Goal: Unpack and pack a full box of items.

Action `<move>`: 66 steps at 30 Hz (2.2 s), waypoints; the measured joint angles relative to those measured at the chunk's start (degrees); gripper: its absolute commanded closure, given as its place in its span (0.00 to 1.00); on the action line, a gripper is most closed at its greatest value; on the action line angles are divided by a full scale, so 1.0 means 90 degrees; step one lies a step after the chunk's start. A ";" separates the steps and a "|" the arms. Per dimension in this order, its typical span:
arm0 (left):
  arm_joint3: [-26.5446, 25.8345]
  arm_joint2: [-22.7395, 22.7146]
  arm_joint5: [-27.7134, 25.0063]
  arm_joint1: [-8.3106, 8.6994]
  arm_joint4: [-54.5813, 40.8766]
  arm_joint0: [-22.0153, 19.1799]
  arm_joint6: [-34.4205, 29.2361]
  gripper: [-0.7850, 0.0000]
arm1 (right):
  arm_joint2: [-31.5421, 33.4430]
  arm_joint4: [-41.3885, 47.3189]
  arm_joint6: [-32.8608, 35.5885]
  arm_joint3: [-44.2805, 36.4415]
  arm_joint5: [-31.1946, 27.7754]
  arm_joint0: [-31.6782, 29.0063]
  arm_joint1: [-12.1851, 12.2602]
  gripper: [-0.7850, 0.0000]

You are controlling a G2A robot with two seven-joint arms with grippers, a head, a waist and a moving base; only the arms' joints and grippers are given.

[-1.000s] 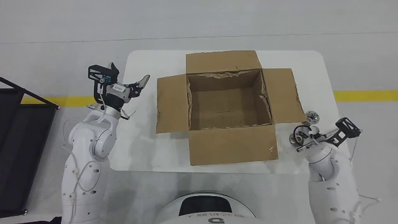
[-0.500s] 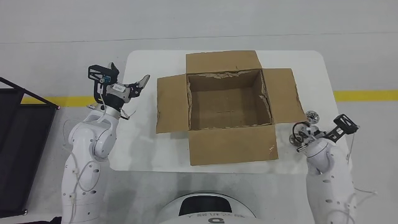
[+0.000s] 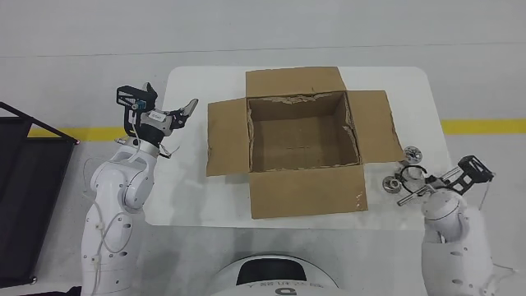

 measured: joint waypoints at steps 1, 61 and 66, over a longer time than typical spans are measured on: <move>0.0000 0.0000 0.0000 0.0000 0.0000 0.0000 0.0000 0.00 | 0.0116 0.0197 -0.0002 -0.0076 -0.0131 -0.0084 -0.0002 1.00; 0.0000 0.0000 0.0000 0.0000 0.0000 0.0000 0.0000 0.00 | 0.2954 0.8064 0.4843 0.0552 -0.0574 0.0463 0.0869 1.00; 0.0000 0.0000 0.0000 0.0000 0.0000 0.0000 0.0000 0.00 | 0.2548 0.8589 0.4368 -0.0344 -0.0269 0.0222 0.0806 1.00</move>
